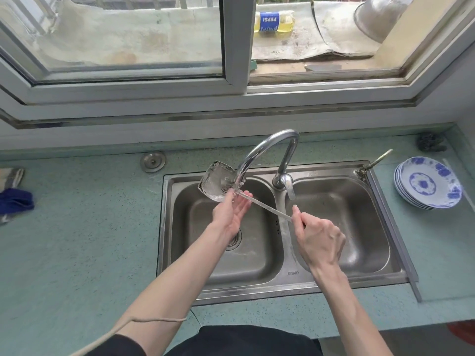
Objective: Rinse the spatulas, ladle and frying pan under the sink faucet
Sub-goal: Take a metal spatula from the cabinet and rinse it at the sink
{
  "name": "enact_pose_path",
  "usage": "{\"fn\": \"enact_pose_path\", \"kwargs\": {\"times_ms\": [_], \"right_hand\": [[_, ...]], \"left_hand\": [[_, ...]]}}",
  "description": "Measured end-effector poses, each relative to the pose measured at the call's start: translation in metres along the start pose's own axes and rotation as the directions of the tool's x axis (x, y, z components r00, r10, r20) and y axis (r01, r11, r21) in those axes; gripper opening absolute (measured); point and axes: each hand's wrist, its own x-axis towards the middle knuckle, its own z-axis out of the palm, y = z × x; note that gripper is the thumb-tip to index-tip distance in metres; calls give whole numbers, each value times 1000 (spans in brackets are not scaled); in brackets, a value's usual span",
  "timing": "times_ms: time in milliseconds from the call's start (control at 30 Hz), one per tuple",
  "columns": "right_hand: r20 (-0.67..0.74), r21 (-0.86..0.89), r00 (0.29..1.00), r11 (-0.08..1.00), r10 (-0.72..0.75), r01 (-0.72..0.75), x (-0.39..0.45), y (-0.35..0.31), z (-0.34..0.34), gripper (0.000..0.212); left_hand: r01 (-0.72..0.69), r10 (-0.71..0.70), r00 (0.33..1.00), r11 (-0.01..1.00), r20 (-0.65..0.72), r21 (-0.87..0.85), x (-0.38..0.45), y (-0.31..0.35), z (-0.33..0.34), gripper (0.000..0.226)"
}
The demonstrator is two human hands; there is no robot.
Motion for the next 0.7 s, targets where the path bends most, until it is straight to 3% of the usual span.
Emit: {"fn": "enact_pose_path", "kwargs": {"times_ms": [133, 267, 433, 700], "right_hand": [[26, 44, 999, 999, 28, -30, -2, 2, 6, 60], [56, 137, 997, 989, 50, -57, -5, 8, 13, 63], [104, 231, 990, 966, 92, -114, -4, 6, 24, 62], [166, 274, 982, 952, 91, -135, 11, -5, 37, 62]], "left_hand": [[21, -21, 999, 1000, 35, 10, -4, 2, 8, 28], [-86, 110, 989, 971, -98, 224, -4, 12, 10, 24], [-120, 140, 984, 978, -112, 172, -6, 13, 15, 29], [-145, 137, 989, 977, 58, 154, -10, 17, 18, 23]]}}
